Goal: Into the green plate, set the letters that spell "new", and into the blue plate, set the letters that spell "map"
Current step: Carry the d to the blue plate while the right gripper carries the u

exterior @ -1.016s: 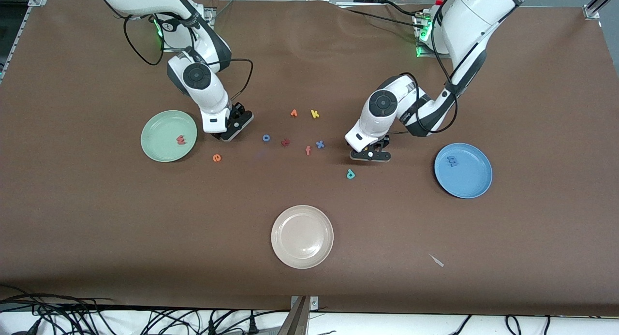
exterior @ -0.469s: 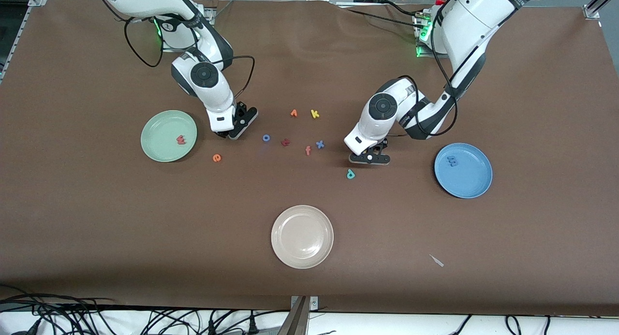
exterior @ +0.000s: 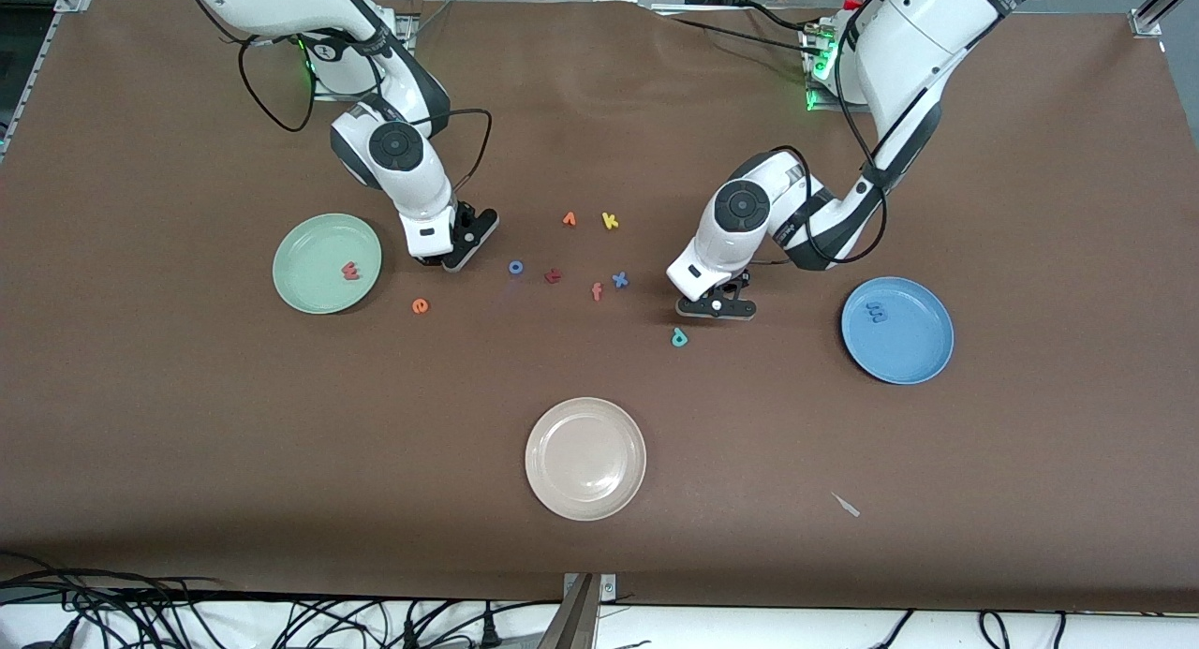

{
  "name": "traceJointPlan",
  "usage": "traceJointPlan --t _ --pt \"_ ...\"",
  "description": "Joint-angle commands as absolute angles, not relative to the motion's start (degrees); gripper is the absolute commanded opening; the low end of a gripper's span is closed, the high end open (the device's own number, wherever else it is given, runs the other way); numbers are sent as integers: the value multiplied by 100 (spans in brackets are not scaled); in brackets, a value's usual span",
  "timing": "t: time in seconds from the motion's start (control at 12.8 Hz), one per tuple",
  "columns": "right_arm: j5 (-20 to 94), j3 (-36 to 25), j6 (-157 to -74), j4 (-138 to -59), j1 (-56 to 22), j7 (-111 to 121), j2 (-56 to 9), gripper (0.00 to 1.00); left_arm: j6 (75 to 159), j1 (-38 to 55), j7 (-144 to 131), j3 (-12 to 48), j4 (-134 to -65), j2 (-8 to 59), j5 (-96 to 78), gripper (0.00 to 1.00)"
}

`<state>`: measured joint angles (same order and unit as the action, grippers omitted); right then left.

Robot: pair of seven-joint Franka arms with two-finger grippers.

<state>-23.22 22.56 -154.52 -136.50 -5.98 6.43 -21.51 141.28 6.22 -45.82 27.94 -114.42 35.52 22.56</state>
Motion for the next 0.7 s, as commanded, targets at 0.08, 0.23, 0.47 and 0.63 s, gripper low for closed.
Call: traceJointPlan --t 0.08,0.23,0.47,0.63 --pt "-2435 2189 -15155 -13509 -545 703 -1822 0 12987 379 -4056 2795 -11006 3516 2427 0" --pt "-2426 2180 -14453 -13351 -536 712 -1443 0 12097 -164 -3169 3048 -10627 3507 2242 0" --pt "-2434 1795 -13669 -13421 -536 956 -933 0 11199 -1104 -1325 3190 -10477 3270 2206 0" --pt "-2435 1172 -13728 -13622 -527 1613 -835 0 11136 -1545 -409 3164 -10485 3252 2241 0"
